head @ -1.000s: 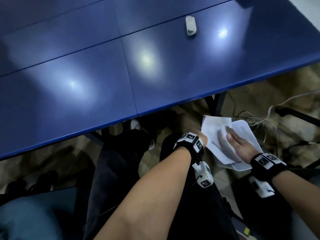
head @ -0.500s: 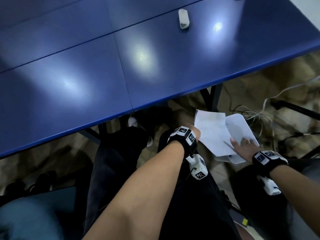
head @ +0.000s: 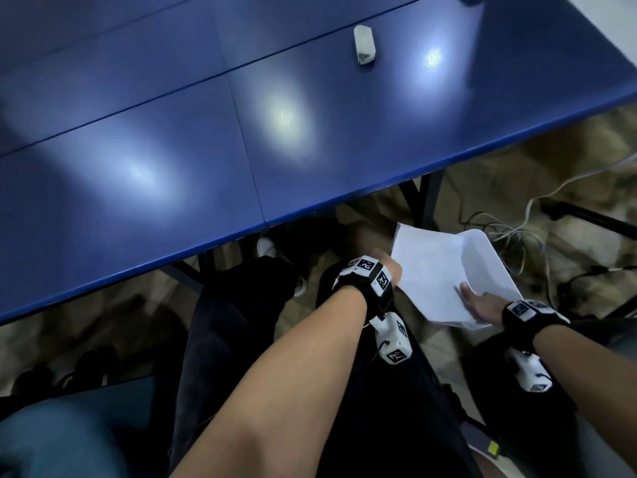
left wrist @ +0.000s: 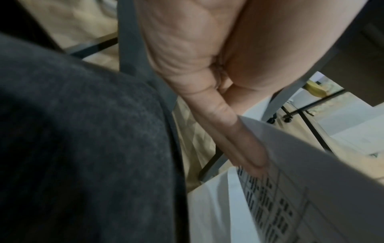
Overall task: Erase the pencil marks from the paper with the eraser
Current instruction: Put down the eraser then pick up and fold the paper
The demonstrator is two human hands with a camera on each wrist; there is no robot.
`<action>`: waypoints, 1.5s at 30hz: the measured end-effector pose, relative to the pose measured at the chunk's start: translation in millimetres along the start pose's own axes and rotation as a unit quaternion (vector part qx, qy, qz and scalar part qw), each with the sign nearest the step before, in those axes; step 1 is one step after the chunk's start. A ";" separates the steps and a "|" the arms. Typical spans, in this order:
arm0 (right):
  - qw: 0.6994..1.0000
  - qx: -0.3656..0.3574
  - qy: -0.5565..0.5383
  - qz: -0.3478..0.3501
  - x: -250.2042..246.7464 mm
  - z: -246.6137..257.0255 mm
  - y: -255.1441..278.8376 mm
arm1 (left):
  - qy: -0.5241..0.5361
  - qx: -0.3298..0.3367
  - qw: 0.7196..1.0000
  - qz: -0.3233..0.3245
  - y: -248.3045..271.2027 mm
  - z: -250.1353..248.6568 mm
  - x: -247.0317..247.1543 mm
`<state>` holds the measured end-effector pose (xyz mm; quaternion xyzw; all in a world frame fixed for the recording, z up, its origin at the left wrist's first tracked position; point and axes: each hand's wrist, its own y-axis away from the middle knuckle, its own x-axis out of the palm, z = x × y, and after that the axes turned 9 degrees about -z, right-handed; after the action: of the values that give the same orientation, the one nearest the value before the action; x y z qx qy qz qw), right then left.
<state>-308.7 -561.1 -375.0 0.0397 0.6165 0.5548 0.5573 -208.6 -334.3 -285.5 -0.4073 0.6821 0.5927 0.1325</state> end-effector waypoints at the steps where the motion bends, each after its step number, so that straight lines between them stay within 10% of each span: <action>1: 1.000 0.009 -0.001 -0.015 -7.2 6.6 0.1 | 0.008 0.015 1.000 -0.002 3.1 -1.7 -2.7; 9: 0.894 -0.432 -0.104 -0.050 -15.3 83.8 60.6 | 0.037 0.040 0.999 0.005 19.1 -6.7 -9.3; 12: 0.918 -0.388 -0.073 -0.046 -3.5 77.9 36.7 | 0.050 0.032 0.998 0.020 20.1 -14.9 -8.3; 16: 0.983 -0.183 0.011 0.019 11.6 49.9 0.8 | 0.030 0.039 0.998 0.036 20.0 -10.5 -14.1; 21: 0.997 0.040 -0.063 -0.034 4.0 16.3 -28.5 | 0.016 0.034 0.999 0.033 23.5 -5.0 -20.4; 24: 0.987 -0.136 -0.069 -0.060 -13.3 50.9 8.9 | 0.032 0.034 0.999 0.023 22.4 -4.5 -19.7; 28: 0.896 -0.418 -0.150 0.001 -4.9 85.3 69.3 | 0.055 0.025 0.998 0.011 20.2 -9.5 -13.8; 31: 0.923 -0.374 -0.090 -0.003 12.3 69.4 58.5 | 0.035 0.023 0.999 0.020 22.2 -13.6 -10.0; 39: 0.994 0.014 -0.097 -0.038 -0.7 18.4 3.9 | 0.026 0.014 0.999 0.023 18.9 -8.3 -14.0; 42: 0.992 -0.099 -0.061 -0.044 -18.1 31.9 14.3 | 0.031 -0.001 0.999 0.010 13.9 -8.2 -10.5; 45: 0.918 -0.338 -0.207 0.002 -21.4 60.3 63.9 | 0.061 -0.006 0.998 -0.009 13.0 -9.2 -9.3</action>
<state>-293.0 -512.5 -300.4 -0.0355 0.2628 0.7105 0.6518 -209.2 -339.5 -267.8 -0.4493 0.6818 0.5697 0.0932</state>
